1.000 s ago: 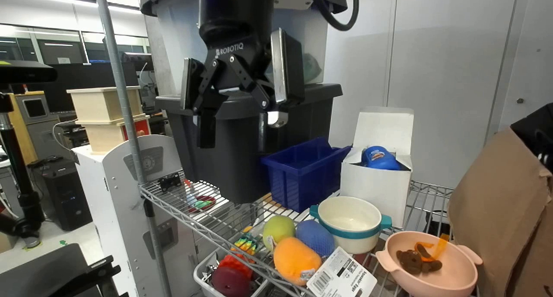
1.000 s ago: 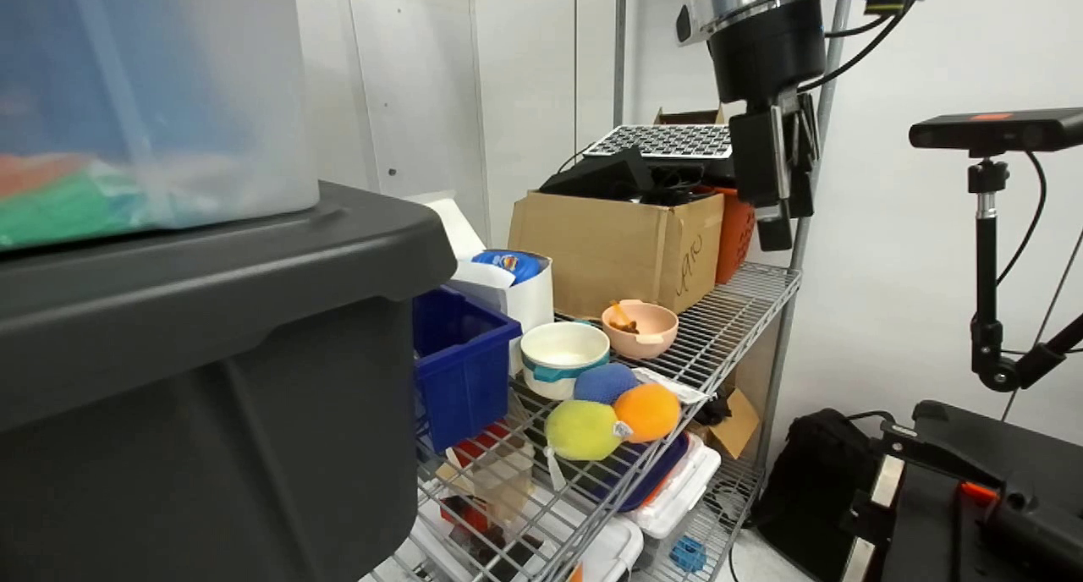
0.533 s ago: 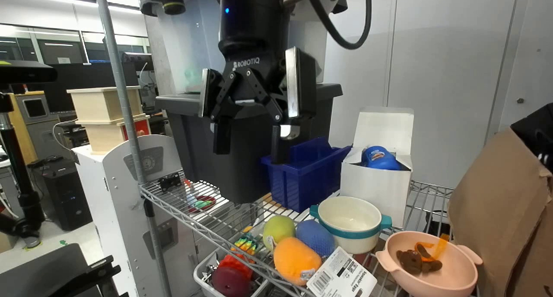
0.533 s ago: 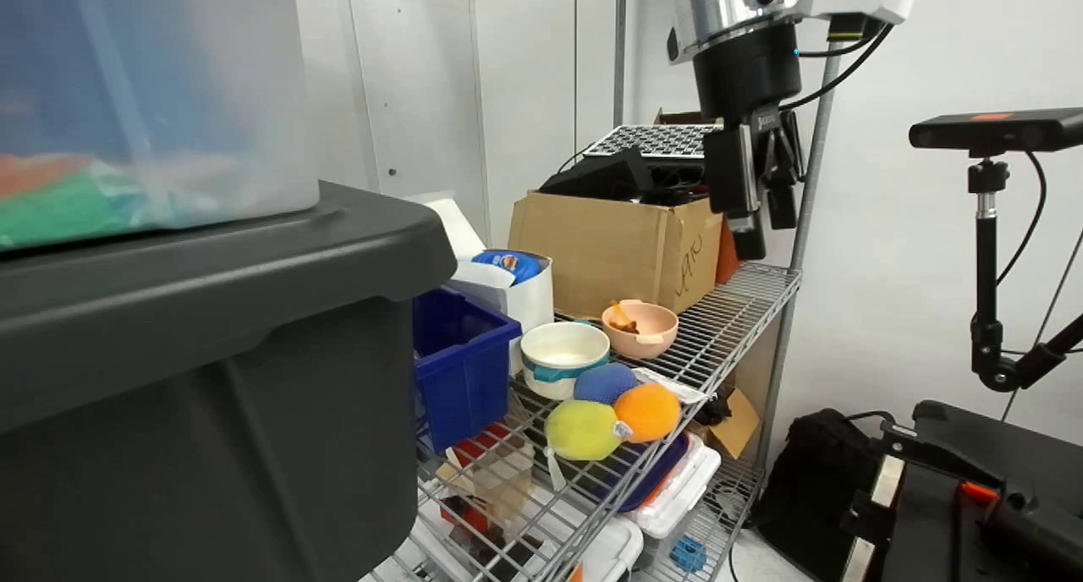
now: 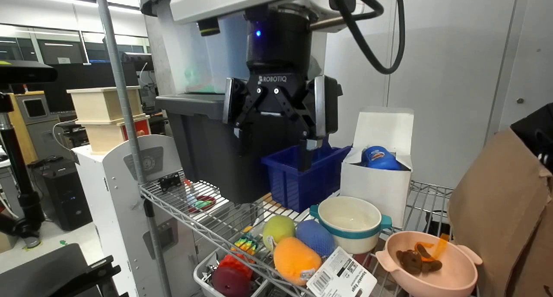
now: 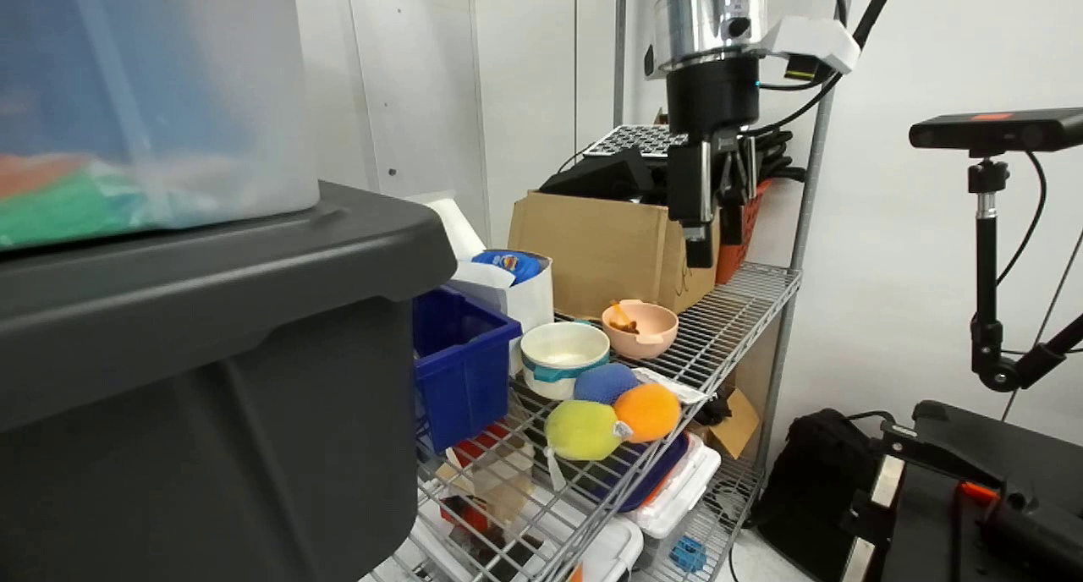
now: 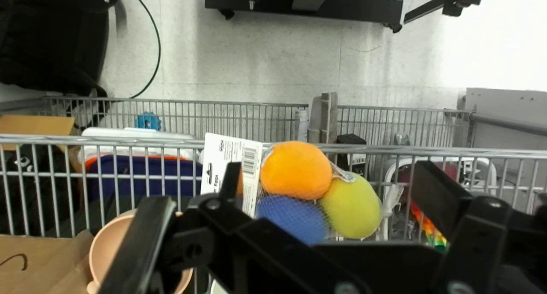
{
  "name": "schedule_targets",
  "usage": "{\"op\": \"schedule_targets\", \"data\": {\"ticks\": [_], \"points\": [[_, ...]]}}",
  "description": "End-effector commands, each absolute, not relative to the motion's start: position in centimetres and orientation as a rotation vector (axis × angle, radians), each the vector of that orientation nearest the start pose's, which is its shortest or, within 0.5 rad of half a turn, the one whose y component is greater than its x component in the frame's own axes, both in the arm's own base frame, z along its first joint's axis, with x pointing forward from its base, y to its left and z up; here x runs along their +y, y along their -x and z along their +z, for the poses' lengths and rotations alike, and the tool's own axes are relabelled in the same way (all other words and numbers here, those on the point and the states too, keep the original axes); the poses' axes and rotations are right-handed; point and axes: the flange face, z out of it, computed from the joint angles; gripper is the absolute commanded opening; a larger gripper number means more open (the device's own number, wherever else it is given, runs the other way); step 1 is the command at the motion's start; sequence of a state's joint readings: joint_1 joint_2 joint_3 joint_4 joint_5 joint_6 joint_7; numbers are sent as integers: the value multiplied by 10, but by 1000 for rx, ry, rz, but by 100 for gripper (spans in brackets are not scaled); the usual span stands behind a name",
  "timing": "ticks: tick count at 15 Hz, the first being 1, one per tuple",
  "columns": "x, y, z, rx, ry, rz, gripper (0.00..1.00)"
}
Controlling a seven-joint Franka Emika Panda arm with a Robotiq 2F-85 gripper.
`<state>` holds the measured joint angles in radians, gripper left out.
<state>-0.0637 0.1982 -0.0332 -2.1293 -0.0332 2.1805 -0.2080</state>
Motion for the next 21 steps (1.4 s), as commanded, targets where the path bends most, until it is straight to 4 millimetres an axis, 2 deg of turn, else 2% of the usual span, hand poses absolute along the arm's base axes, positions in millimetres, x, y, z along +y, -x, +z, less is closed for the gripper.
{"op": "schedule_targets", "data": {"ticks": [1, 5, 7, 8, 12, 17, 21], "points": [[-62, -565, 294, -227, 3141, 100, 100], [-64, -574, 277, -268, 3177, -48, 100], [-68, -573, 274, -308, 3193, -16, 100], [-61, -571, 273, -257, 3177, -1, 100], [-61, -571, 269, -259, 3177, 10, 100], [-56, -578, 261, -145, 3175, 21, 100], [-45, -590, 240, -20, 3167, 52, 100]]}}
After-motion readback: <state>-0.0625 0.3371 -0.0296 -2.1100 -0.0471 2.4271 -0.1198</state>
